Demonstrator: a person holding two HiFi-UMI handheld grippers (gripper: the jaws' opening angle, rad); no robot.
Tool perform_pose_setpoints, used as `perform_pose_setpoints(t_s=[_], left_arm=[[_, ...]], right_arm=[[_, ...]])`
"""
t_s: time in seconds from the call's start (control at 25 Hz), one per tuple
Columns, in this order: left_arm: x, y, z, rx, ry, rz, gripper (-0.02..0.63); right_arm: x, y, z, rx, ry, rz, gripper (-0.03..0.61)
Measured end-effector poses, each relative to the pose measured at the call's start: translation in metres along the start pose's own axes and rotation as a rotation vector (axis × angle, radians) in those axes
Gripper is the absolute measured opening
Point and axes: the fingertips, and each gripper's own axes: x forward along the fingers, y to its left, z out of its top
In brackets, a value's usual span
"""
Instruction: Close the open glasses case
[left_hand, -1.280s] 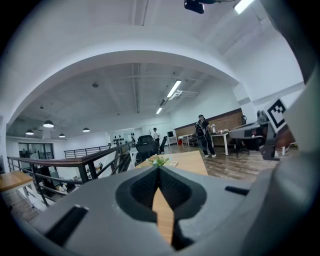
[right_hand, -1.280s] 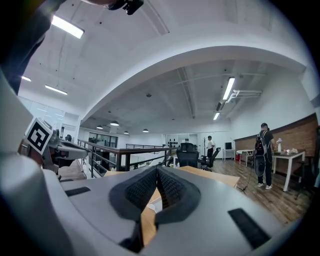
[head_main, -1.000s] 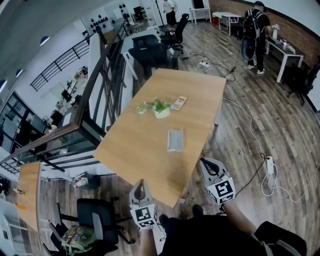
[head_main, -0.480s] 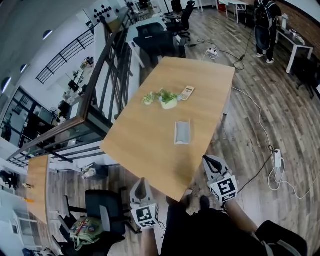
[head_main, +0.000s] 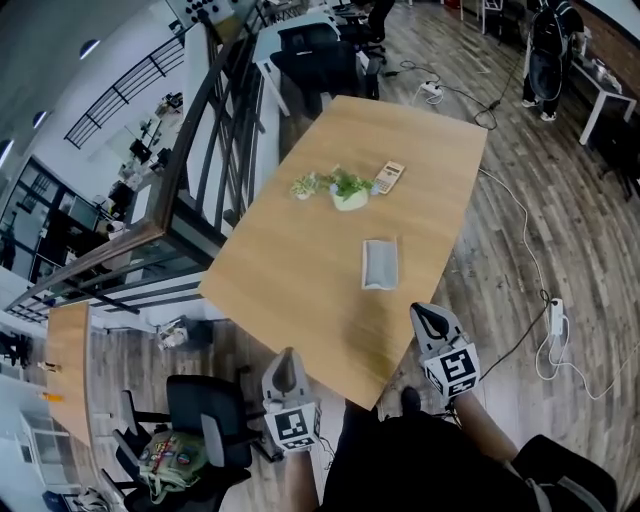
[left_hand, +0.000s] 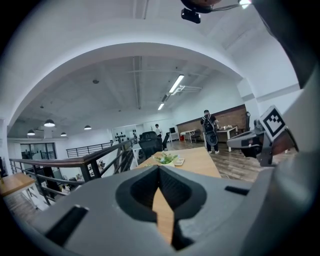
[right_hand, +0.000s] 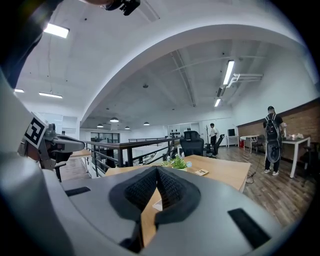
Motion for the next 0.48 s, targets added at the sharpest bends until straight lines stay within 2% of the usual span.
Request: perform_pose_setpoints(t_s=[0.2, 0.4, 0.48], left_arm=[[0.037, 0.04, -0.001, -0.049, -0.003, -0.009, 0.0], [0.072, 0.076, -0.012, -0.057, -0.011, -0.053, 0.0], [0.084, 0.089, -0.016, -0.083, -0.009, -0.077, 0.0]], right_arm=[[0.042, 0.004, 0.013, -0.029, 0.029, -0.016, 0.015], [0.089, 0.019, 0.026, -0.06, 0.068, -0.036, 0.015], [0.104, 0.025, 0.033, -0.048, 0.076, -0.055, 0.015]])
